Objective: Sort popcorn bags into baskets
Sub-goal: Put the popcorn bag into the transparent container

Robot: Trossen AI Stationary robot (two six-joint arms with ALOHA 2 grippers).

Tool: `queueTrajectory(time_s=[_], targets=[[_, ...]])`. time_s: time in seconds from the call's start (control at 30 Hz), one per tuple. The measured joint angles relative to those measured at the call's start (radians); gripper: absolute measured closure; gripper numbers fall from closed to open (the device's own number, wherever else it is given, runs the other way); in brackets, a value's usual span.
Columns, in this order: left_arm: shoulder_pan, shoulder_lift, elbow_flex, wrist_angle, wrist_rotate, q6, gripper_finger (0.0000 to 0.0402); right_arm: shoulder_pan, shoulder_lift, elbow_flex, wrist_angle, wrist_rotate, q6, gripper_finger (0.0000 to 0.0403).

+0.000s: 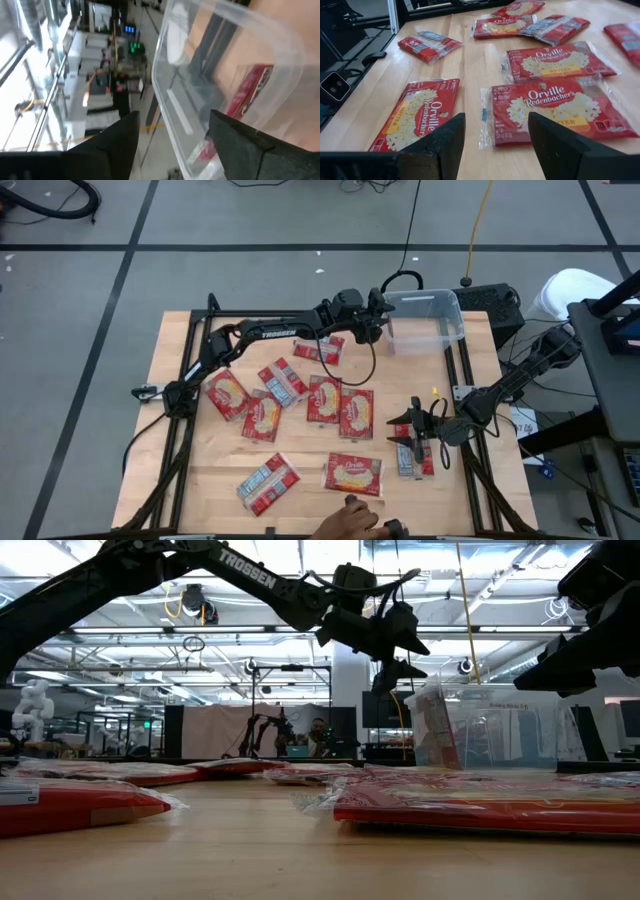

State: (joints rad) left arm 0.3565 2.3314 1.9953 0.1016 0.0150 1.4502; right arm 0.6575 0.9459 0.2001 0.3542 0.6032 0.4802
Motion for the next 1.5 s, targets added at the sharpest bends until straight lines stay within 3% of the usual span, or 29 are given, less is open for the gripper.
queueTrajectory(time_s=[0.13,0.23,0.33,0.43,0.53,0.63,0.73,0.87,1.03,1.13,1.23,1.37,1.5], targets=[[-0.012,-0.031,0.000,-0.018,-0.034,-0.023,0.0186,0.000,0.000,0.000,-0.009,-0.001,0.024,0.0195],[-0.010,-0.069,0.000,-0.042,-0.019,-0.177,0.0216,0.000,0.000,0.000,-0.006,0.009,0.040,0.0195],[-0.001,-0.113,0.000,-0.143,-0.028,-0.361,0.0246,-0.002,0.000,0.000,0.010,0.095,0.060,0.0195],[-0.007,-0.183,-0.001,-0.309,-0.118,-0.648,0.0275,-0.002,-0.001,0.000,0.031,0.155,0.054,0.0195],[-0.019,-0.280,0.001,-0.536,-0.132,-0.869,0.0307,-0.002,-0.001,0.000,0.028,0.189,0.055,0.0195],[-0.040,-0.350,-0.021,-0.766,-0.129,-0.929,0.0348,-0.002,-0.001,0.000,0.020,0.233,0.057,0.0195],[-0.083,-0.405,-0.127,-0.850,-0.118,-0.958,0.0388,-0.003,-0.001,0.000,0.037,0.336,0.049,0.0195],[-0.167,-0.523,-0.331,-0.748,-0.099,-1.028,0.0391,-0.038,-0.001,0.018,0.105,0.529,-0.044,0.0195],[-0.269,-0.633,-0.610,-0.501,-0.159,-1.155,0.0388,-0.173,0.003,0.207,0.098,0.550,-0.282,0.0195],[-0.319,-0.695,-0.751,-0.320,-0.204,-1.221,0.0395,-0.275,0.004,0.355,-0.029,0.550,-0.318,0.0195],[-0.350,-0.724,-0.860,-0.196,-0.247,-1.285,0.0397,-0.385,0.003,0.519,-0.276,0.544,-0.304,0.0195],[-0.373,-0.740,-0.963,-0.017,-0.260,-1.374,0.0385,-0.581,0.033,0.709,-0.584,0.402,-0.212,0.0195],[-0.398,-0.737,-1.033,0.102,-0.260,-1.416,0.0378,-0.820,0.108,0.846,-0.784,0.093,-0.128,0.0195]])
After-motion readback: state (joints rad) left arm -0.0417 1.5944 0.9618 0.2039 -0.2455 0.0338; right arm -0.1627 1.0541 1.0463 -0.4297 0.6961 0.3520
